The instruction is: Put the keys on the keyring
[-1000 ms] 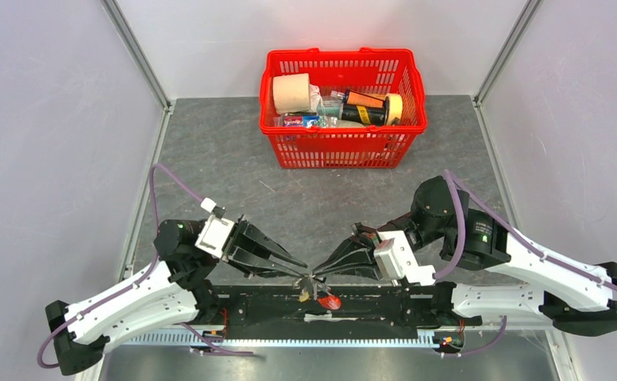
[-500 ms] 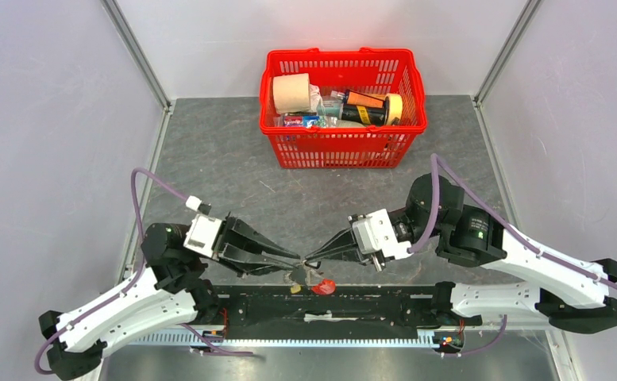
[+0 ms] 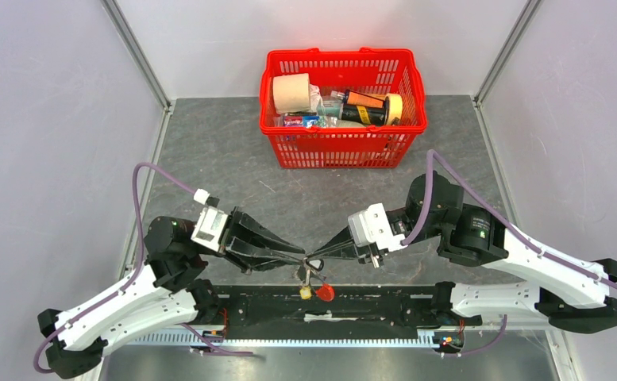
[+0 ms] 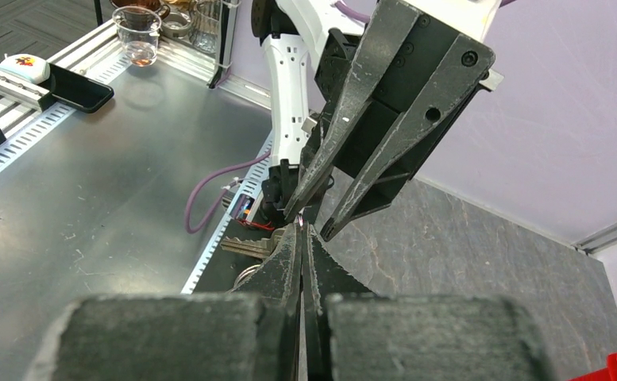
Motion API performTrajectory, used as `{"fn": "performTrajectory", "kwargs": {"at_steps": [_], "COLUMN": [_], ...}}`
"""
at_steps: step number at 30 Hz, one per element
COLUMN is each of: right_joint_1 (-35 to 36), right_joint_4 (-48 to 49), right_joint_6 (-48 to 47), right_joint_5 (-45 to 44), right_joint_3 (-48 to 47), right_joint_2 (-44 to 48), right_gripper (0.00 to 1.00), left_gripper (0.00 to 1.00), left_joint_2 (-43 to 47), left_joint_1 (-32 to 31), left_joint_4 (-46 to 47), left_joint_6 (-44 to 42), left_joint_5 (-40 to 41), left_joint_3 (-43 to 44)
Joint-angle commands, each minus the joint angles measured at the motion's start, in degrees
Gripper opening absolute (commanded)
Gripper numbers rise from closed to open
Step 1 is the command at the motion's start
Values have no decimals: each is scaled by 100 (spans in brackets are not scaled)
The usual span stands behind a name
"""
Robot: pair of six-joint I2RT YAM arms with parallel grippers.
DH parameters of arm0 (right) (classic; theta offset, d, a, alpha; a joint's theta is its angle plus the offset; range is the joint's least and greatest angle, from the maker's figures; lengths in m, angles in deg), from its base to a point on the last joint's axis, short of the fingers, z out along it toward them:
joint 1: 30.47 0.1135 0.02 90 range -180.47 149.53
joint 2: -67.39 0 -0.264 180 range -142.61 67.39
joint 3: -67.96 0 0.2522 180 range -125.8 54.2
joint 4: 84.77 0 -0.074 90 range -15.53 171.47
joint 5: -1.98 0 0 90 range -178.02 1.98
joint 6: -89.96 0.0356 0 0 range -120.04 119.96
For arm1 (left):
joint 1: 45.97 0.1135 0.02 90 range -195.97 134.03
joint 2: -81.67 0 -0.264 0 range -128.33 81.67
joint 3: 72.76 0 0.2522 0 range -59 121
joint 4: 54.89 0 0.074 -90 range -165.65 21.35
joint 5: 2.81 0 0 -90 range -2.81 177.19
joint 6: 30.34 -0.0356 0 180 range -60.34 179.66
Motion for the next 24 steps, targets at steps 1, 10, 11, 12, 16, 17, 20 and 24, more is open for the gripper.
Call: {"fn": "performTrajectory", "kwargs": {"at_steps": [1,10,11,12,16,17,20,24], "right_joint_1": [39,36,30,36,34,34,32,38], "right_joint_4": [99,106,123,131,148,144,153,155], "right_joint_6": [101,186,202,208,226,226,234,259], "right_joint_5": [-115,-176,-176,-176,-194,-187,-189,-185], "right_joint_3": [-296,-349,-354,-350,-360,-358,-349,-354], "right_joint_2": [17,-14,-19,-19,-19,-16,-15,-17], "right_gripper": [0,0,0,0,0,0,0,0], "left_gripper": [28,23,23,22,17,15,7,2], "left_joint_2": [22,-50,-64,-62,-79,-80,-110,-146], "left_joint_1": [-24,-24,-24,-24,-24,-24,-24,-24], "left_joint_4": [-33,1,0,2,1,0,-3,1], "left_joint_6": [-204,-143,-142,-142,-142,-142,-142,-142], "left_joint_5": [86,51,44,49,59,59,53,51], "left_joint_3": [251,269,273,269,267,271,282,297]}}
